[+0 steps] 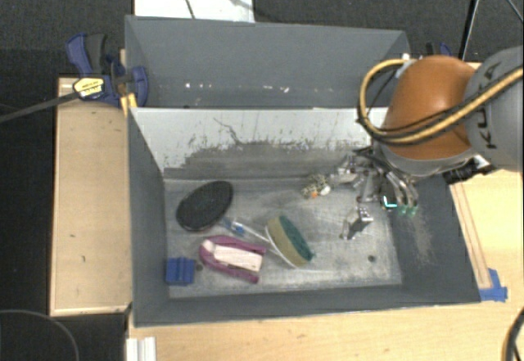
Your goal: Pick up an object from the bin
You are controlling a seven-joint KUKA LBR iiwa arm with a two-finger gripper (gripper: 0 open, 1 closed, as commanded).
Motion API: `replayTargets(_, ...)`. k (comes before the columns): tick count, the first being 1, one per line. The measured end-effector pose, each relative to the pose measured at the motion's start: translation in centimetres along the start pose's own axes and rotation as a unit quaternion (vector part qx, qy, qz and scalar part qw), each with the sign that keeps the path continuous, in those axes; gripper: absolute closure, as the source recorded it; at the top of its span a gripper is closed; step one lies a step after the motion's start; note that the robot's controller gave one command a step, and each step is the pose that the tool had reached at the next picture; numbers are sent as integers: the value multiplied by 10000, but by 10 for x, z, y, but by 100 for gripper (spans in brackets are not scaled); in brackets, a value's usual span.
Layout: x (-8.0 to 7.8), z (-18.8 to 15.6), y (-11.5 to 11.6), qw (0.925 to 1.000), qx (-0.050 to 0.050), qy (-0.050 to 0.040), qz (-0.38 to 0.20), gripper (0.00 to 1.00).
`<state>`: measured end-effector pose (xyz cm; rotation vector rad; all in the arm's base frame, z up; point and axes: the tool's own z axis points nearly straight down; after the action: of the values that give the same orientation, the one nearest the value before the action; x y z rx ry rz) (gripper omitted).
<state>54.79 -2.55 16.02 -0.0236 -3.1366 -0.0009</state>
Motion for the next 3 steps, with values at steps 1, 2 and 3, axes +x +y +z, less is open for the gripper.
replayTargets(1, 30, 88, 68, 9953, -1, -68, 964, 0)
replayTargets(2, 35, 59, 101, 9929, -9, -55, 1187, 0)
replayTargets(3, 58, 49, 102, 9626, -3, -13, 2709, 0)
